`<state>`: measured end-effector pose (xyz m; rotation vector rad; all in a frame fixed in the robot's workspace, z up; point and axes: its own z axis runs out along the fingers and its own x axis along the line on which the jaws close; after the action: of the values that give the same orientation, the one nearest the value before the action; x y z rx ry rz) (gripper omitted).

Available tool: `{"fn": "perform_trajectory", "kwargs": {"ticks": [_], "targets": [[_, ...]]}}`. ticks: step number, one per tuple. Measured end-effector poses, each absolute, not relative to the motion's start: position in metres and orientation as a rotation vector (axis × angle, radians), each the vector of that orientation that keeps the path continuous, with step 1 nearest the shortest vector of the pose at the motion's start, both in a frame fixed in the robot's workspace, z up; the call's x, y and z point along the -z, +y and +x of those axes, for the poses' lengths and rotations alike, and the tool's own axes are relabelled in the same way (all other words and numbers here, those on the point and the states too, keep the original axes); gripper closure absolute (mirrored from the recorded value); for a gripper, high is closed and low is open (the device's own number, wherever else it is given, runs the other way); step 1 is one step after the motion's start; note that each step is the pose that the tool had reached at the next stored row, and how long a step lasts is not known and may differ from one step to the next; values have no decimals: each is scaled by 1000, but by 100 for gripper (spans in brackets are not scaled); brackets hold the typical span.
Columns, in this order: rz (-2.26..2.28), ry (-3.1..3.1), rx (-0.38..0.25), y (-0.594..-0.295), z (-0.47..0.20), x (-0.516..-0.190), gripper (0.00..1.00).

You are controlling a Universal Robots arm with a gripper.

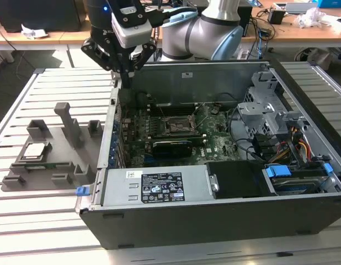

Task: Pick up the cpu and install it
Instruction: 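Reach for the cpu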

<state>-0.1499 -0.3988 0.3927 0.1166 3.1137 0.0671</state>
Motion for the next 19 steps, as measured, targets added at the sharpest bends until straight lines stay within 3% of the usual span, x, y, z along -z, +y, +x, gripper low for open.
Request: {"fn": "perform_trajectory", "kwargs": {"ticks": [19], "targets": [[116,3114,-65,-398,-188,-390,89]]}}
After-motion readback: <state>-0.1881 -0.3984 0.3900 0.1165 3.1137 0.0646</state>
